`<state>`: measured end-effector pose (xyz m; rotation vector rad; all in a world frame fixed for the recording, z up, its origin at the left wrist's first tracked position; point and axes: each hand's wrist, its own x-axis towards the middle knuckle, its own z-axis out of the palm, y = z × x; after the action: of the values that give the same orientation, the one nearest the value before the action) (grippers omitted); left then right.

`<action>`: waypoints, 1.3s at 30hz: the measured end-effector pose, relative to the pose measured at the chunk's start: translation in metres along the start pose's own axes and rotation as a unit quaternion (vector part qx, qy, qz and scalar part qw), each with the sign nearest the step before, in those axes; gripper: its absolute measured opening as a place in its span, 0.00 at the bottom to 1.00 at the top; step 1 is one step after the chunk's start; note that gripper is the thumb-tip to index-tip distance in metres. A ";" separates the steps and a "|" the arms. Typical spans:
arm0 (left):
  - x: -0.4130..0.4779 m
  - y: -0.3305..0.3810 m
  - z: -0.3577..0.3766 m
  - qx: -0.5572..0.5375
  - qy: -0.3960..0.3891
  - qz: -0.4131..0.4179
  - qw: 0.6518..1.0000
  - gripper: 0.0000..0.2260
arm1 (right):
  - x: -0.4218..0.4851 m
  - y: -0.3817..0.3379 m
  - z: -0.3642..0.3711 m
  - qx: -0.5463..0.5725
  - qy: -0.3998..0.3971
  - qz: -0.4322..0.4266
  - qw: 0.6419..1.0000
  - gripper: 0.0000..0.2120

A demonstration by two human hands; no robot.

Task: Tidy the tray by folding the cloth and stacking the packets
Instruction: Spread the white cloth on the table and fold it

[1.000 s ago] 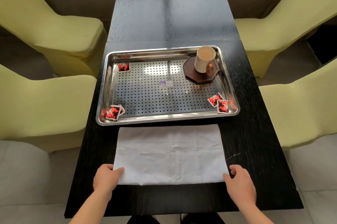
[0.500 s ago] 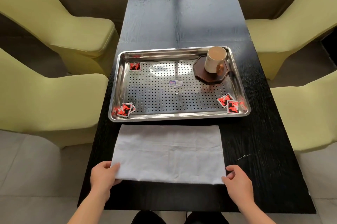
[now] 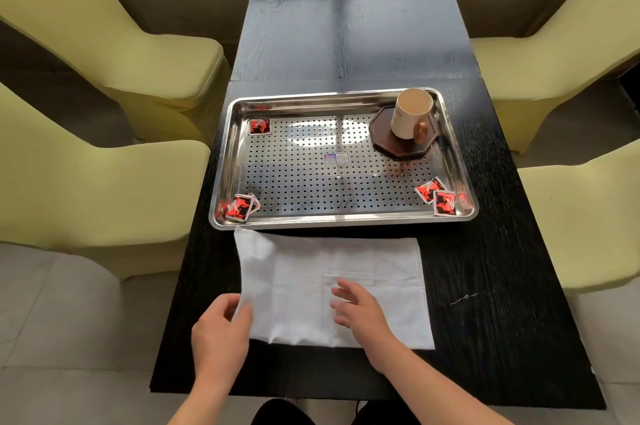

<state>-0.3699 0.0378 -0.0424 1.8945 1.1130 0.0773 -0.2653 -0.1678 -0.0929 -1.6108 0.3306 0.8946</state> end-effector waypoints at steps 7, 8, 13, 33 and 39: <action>-0.025 0.030 0.017 0.042 -0.033 0.098 0.994 0.04 | 0.021 -0.008 0.015 0.004 -0.019 0.040 0.999 0.23; -0.028 0.034 0.021 0.051 -0.038 0.122 0.990 0.05 | 0.023 -0.011 0.013 0.005 -0.011 0.041 0.999 0.22; -0.039 0.050 0.048 0.100 -0.078 0.216 0.968 0.05 | 0.025 -0.047 -0.003 0.121 -0.034 0.027 0.992 0.24; -0.092 0.069 0.137 0.138 -0.242 0.271 0.921 0.11 | 0.035 -0.062 -0.090 -0.164 0.159 -0.074 0.971 0.03; -0.102 0.079 0.173 0.147 -0.275 0.280 0.908 0.10 | 0.042 -0.056 -0.119 -0.153 0.181 -0.041 0.971 0.04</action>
<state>-0.2990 -0.1658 -0.0490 2.2585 0.1857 -0.3063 -0.1575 -0.2530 -0.0824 -2.0640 0.3893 0.6048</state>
